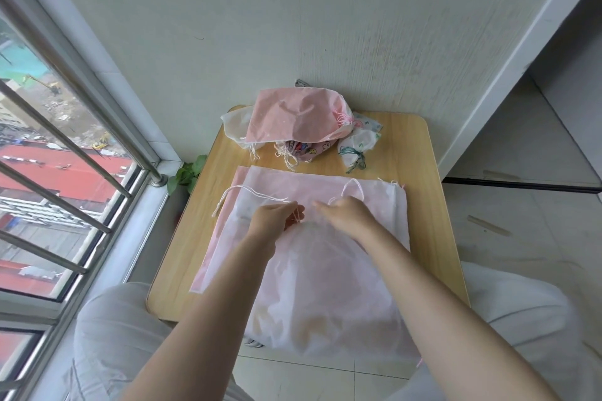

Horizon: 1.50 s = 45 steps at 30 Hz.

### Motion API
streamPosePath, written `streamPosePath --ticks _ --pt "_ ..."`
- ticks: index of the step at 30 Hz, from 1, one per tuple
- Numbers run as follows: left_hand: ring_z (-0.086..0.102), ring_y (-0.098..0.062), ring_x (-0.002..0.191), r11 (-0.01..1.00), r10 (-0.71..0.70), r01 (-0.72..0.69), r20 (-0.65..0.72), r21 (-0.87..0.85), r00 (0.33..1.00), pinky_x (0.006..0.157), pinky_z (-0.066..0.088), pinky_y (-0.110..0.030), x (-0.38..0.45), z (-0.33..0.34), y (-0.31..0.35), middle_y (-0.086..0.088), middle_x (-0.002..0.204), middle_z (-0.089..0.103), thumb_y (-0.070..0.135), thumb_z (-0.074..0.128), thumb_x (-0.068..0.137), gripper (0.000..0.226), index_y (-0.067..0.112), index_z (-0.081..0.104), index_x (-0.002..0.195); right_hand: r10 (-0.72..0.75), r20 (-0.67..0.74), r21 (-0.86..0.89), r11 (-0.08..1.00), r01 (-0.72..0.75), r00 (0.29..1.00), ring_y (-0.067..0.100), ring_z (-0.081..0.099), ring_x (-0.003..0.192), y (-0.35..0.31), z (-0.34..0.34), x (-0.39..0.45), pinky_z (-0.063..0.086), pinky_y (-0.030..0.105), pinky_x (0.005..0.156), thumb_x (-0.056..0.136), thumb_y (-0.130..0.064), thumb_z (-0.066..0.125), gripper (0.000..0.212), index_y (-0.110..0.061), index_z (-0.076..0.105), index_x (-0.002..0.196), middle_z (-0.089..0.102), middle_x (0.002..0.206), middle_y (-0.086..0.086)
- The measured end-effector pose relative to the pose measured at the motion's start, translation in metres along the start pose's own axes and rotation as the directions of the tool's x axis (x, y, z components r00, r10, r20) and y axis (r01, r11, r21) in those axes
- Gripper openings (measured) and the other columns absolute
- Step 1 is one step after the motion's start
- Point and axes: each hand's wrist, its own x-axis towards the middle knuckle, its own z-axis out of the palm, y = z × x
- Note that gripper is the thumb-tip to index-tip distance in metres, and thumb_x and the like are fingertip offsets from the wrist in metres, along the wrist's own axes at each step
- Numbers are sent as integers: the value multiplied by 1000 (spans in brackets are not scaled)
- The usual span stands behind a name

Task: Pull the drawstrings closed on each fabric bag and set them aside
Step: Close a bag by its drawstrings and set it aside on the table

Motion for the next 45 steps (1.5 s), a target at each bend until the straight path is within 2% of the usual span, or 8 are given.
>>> streamPosePath --ticks 11,15,20,25,30,33,38,45 --pt "60 -22 59 973 -20 48 124 -225 992 79 52 -36 4 3 16 -6 63 56 15 44 101 25 5 60 85 15 -29 319 948 -5 999 16 51 63 -7 21 -2 40 27 62 87 -24 59 27 -9 63 65 52 60 -2" --pt "30 -11 40 956 -66 87 84 -279 994 69 54 -33 6 5 11 5 47 29 10 40 101 26 6 53 78 91 95 926 358 -122 991 26 70 69 -9 9 -7 54 31 74 94 -9 52 19 -1 61 80 69 78 13" --pt "25 -9 37 848 -76 107 81 -520 994 52 41 -21 8 0 8 7 46 22 12 37 104 31 8 49 76 83 164 983 -98 -156 983 20 57 46 -14 7 -7 50 33 59 95 -7 41 29 -8 48 67 55 55 8" --pt "18 -9 41 933 -39 57 57 -356 998 38 20 -19 4 0 7 4 55 19 8 37 100 31 10 46 70 137 156 943 273 -189 978 12 17 35 -21 6 -6 17 22 41 86 -8 33 28 -15 33 59 26 46 0" --pt "29 -12 43 984 73 -84 72 155 995 42 29 -20 2 0 20 4 53 32 13 47 98 27 6 63 78 -10 -6 809 588 11 1000 27 58 63 -25 -4 -9 55 37 68 89 -6 48 25 -1 60 66 59 65 15" --pt "30 -15 50 943 19 -97 241 318 970 51 29 -23 -1 1 30 3 57 35 14 52 92 24 3 73 88 -158 -91 610 772 180 983 23 65 92 -30 -8 -6 52 32 91 83 -23 61 20 -10 75 74 71 90 13" --pt "38 -13 56 872 22 -222 419 436 908 54 32 -23 -14 13 38 2 63 45 18 52 89 26 19 69 69 -286 -17 531 809 251 958 18 55 53 -51 -6 -16 39 17 43 91 -16 57 24 1 72 84 63 65 10" --pt "47 -16 57 954 49 -159 394 253 918 59 41 -24 -6 1 31 -9 67 56 24 51 101 35 6 59 72 -157 3 185 971 154 988 9 50 50 -36 -17 -6 42 24 57 93 -42 49 45 -8 71 71 56 50 -7"
